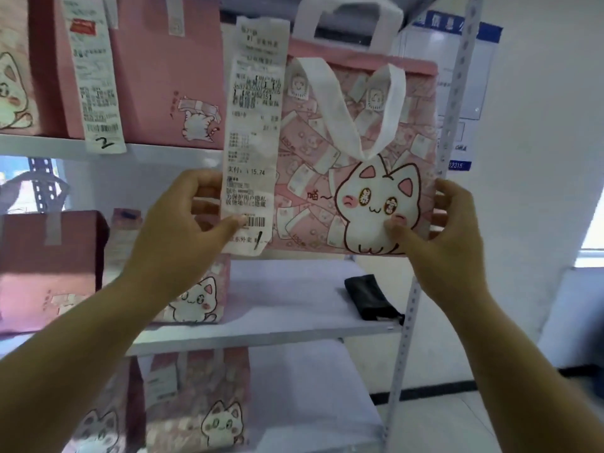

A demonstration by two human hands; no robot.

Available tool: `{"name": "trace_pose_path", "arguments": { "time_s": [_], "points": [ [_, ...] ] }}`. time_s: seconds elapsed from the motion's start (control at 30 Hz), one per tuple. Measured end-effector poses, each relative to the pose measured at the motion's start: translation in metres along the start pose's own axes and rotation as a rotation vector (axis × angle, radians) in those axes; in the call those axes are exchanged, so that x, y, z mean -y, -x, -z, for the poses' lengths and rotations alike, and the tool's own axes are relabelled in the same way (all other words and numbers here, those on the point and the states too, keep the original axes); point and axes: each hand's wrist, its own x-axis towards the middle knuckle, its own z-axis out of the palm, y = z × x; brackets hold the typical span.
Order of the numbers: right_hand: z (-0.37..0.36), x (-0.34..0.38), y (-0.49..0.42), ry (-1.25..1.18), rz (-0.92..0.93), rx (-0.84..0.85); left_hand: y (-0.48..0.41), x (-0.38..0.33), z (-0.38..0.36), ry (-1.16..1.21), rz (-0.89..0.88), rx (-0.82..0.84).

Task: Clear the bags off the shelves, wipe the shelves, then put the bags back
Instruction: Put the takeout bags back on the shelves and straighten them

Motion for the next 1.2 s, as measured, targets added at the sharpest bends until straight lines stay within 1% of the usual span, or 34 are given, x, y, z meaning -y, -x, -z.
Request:
{"name": "trace_pose_path", "arguments": {
  "time_s": [0.2, 0.43, 0.63, 0.93, 1.03, 1.2],
  "points": [
    [-0.011, -0.035, 0.053, 0.049, -0.206, 0.155, 0.057, 0.044, -0.012, -0.066, 0.132, 0.099],
    [-0.042, -0.092, 0.071, 0.140, -0.373, 0.284, 0.077, 0.102, -0.041, -0.136, 0.238, 0.169],
    [-0.071, -0.149, 0.066, 0.230, -0.441, 0.368, 0.077, 0.149, -0.082, -0.188, 0.387, 0.221],
    [-0.110, -0.221, 0.044, 0.189, -0.513, 0.425, 0.053, 0.193, -0.129, -0.267, 0.471, 0.210],
    [-0.120, -0.234, 0.040, 0.180, -0.546, 0.439, 0.049, 0.203, -0.136, -0.297, 0.489, 0.208],
    [-0.129, -0.247, 0.036, 0.198, -0.539, 0.518, 0.047, 0.212, -0.141, -0.340, 0.528, 0.176]
  ]
}}
